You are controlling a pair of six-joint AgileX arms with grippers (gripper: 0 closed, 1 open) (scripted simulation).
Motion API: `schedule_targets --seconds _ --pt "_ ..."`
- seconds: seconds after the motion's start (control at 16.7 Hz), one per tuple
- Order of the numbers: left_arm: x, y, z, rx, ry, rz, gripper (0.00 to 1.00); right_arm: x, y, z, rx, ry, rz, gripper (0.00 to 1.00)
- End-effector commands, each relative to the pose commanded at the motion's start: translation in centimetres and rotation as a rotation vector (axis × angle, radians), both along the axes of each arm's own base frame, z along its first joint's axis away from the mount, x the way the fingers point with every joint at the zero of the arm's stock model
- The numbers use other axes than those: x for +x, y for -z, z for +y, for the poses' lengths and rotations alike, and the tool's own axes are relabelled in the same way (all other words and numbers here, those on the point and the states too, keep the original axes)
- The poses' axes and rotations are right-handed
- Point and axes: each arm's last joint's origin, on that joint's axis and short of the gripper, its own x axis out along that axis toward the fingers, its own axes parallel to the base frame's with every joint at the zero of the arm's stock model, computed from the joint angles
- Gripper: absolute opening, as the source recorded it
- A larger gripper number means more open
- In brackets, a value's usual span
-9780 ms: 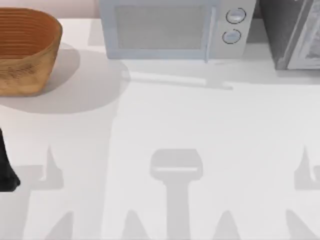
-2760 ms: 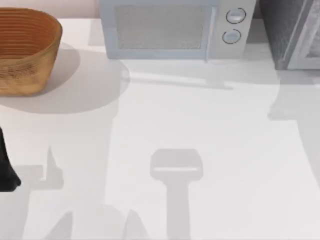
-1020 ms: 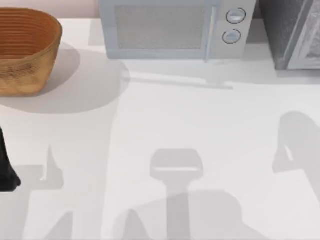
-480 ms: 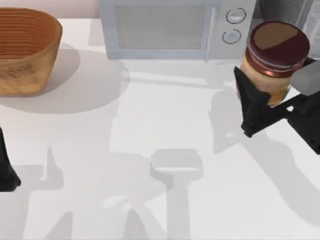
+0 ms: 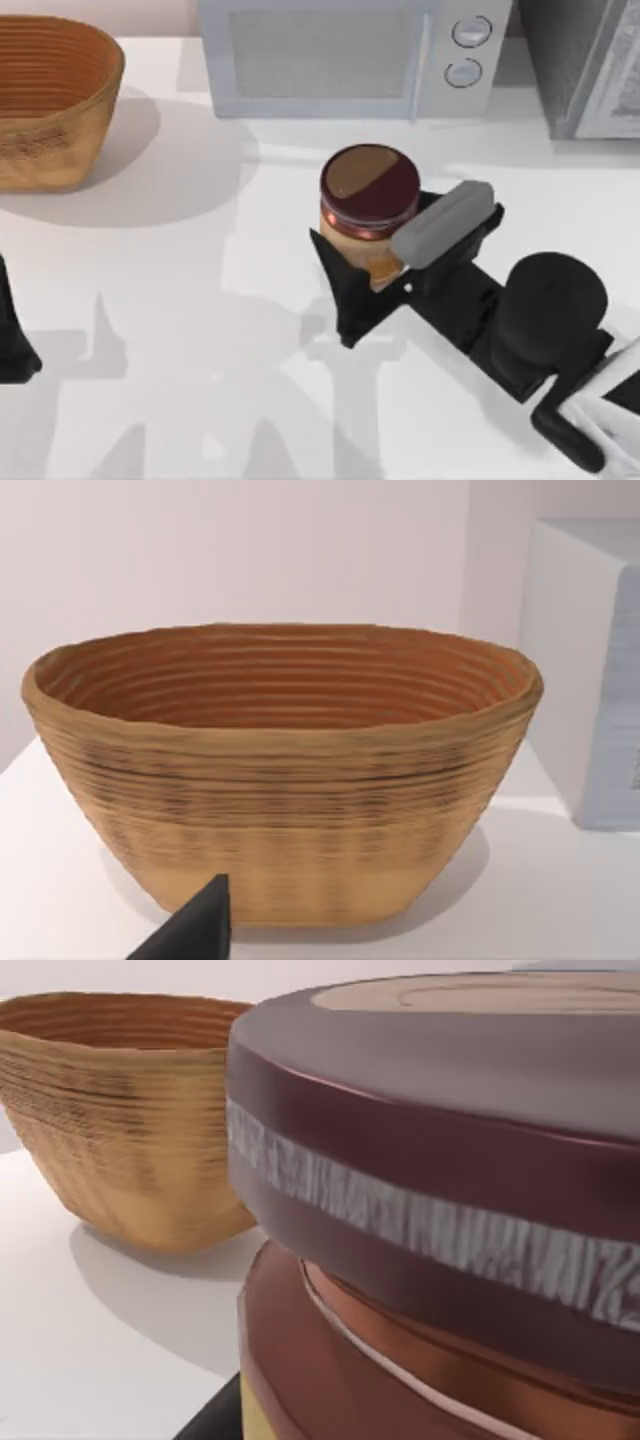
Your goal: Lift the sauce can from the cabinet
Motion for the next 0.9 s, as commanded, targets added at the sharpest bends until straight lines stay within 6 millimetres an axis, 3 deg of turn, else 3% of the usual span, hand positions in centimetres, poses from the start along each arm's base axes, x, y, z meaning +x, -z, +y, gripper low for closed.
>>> schedule_targets --seconds 0.24,0.66,0.9 --pt "0.0 0.0 0.0 0.000 0.000 0.000 1.00 -0.4 2.6 1.6 0.000 -0.038 0.005 0.00" --pt "0.0 0.0 0.0 0.000 0.000 0.000 1.00 -0.3 2.9 1.5 -0.003 -0.037 0.011 0.00" --pt "0.0 0.0 0.0 0.000 0.000 0.000 1.00 1.2 3.9 3.1 -0.008 -0.037 0.012 0.00"
